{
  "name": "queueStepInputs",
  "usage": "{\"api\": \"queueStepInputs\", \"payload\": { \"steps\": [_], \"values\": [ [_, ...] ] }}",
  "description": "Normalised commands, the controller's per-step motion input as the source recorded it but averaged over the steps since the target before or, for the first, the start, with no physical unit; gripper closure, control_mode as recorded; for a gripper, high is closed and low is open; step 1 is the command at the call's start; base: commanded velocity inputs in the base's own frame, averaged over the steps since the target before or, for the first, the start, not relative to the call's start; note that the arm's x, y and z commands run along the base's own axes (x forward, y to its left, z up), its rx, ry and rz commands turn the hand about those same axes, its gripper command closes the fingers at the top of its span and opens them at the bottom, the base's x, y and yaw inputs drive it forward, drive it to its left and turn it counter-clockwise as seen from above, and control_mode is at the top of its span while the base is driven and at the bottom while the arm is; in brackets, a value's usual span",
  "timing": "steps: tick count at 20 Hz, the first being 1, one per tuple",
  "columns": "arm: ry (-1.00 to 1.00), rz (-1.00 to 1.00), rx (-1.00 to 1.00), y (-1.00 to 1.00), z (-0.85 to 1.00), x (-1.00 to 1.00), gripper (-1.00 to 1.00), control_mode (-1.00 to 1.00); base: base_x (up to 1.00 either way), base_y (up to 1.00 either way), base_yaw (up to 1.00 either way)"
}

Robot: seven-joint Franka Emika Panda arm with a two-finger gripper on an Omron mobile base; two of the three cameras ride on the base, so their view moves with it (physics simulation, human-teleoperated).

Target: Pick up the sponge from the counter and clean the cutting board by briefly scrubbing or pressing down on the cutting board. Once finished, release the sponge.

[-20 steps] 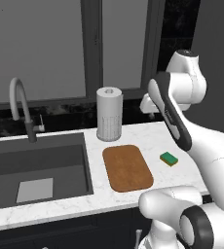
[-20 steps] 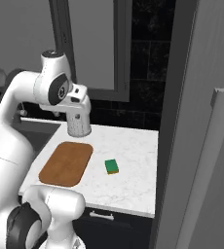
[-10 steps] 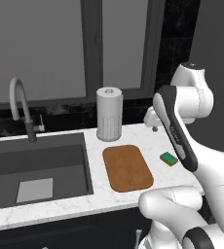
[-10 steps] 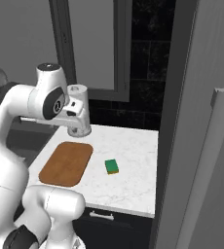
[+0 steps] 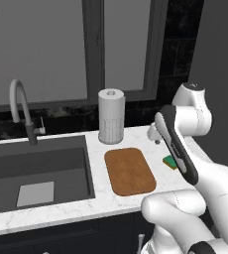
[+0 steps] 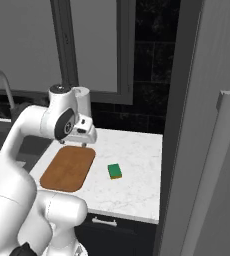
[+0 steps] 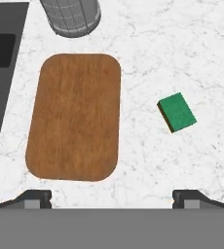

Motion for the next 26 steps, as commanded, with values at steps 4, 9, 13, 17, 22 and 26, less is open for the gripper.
{"api": "queueStepInputs", "payload": {
  "steps": [4,9,13,17,22,26],
  "values": [
    [0.01,0.04,0.0,-0.34,-0.37,0.69,-1.0,-1.0,0.0,0.0,0.0],
    [0.03,0.1,0.0,-0.24,-0.28,0.87,-1.0,-1.0,0.0,0.0,0.0],
    [0.0,0.1,0.0,-0.28,-0.24,0.9,-1.0,-1.0,0.0,0.0,0.0],
    [0.05,0.05,0.0,-0.33,-0.32,0.54,-1.0,-1.0,0.0,0.0,0.0],
    [0.09,0.0,0.0,-0.25,-0.46,0.33,-1.0,-1.0,0.0,0.0,0.0],
    [0.03,0.0,0.0,-0.22,-0.44,0.14,-1.0,-1.0,0.0,0.0,0.0]
  ]
}}
